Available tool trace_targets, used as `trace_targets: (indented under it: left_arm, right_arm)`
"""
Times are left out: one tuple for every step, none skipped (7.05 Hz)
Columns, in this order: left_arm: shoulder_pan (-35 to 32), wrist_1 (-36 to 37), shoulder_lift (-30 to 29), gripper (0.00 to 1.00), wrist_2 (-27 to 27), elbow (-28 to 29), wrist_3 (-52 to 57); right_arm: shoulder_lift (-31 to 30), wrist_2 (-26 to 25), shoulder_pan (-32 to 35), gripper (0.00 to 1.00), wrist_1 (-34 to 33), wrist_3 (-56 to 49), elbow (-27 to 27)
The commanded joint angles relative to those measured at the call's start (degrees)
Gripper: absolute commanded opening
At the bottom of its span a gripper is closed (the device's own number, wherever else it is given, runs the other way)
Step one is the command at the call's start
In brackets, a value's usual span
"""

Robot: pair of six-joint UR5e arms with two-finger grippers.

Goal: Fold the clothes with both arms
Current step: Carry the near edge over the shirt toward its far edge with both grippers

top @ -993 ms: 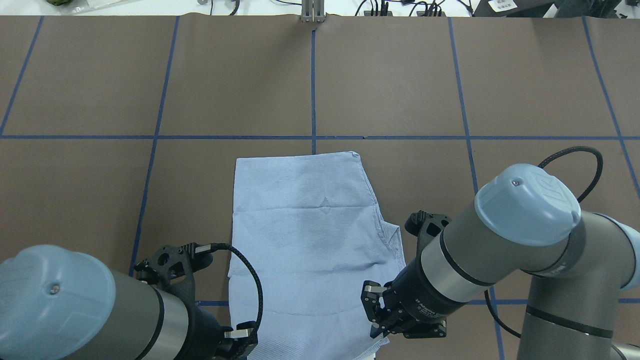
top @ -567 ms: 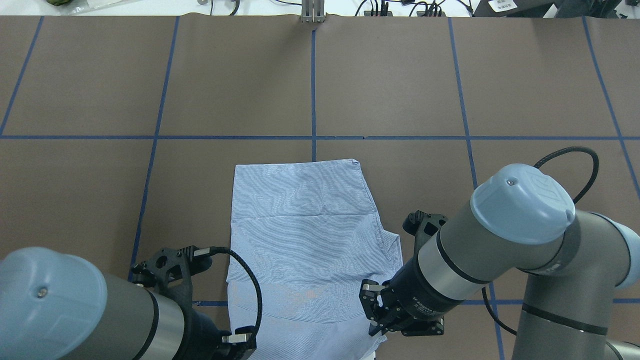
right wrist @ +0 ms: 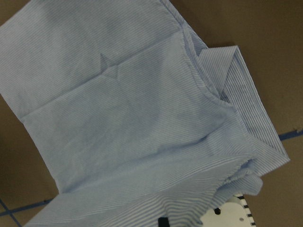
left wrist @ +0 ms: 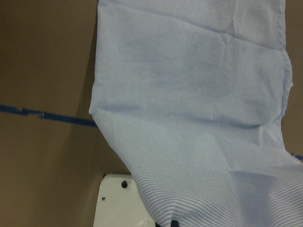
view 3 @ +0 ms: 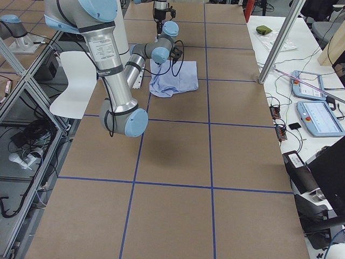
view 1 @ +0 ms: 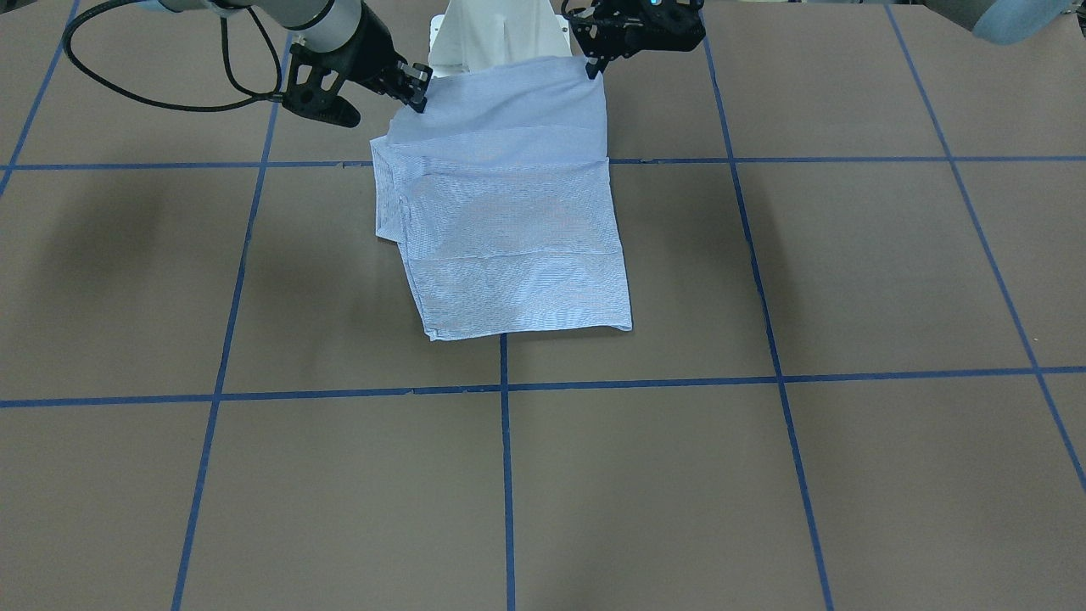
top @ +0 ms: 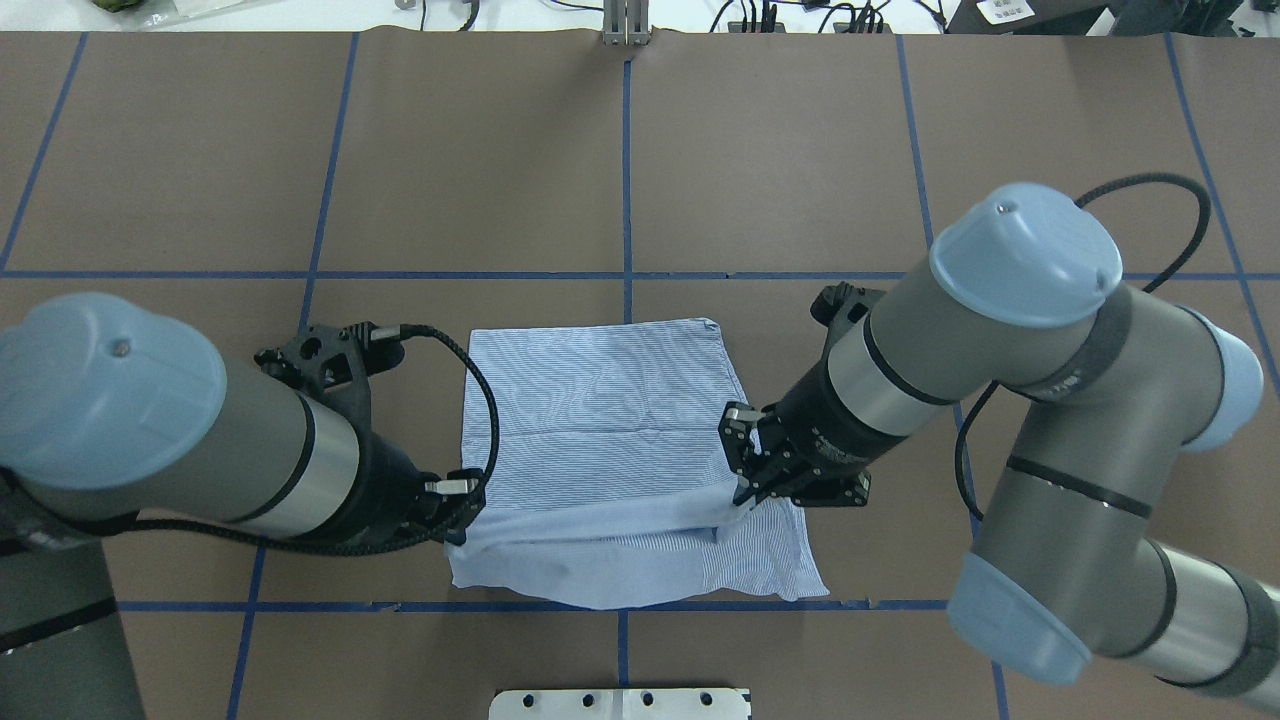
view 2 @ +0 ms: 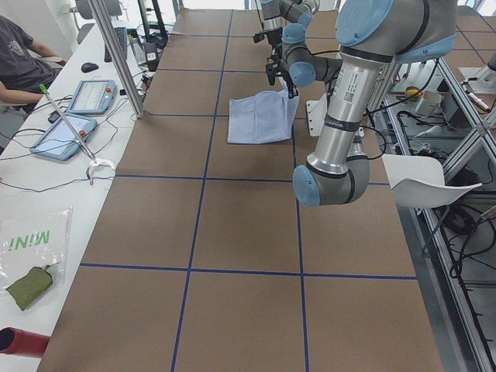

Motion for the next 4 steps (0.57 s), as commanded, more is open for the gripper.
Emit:
trace_targets:
  left_arm:
    - [-6.3, -5.5, -0.4, 0.00, -1.0, 7.4, 4.4]
    - [-7.5, -9.6, -0.4, 0.00, -0.9, 11.1, 4.7]
    - [-8.1, -13.3, -0.4, 0.00, -0.9, 14.4, 4.8]
    - [-9.4, -16.2, -0.5, 0.00, -1.0, 17.2, 5.9]
  right_arm:
    - [4.9, -2.1, 4.1, 0.00, 0.0, -5.1, -6.7]
    - [6.2, -4.0, 4.4, 0.00, 0.0, -6.3, -8.6]
    - [8.7, -5.5, 4.6, 0.00, 0.0, -7.3, -12.3]
    - [11.2, -6.1, 5.2, 0.00, 0.1, -8.5, -16.7]
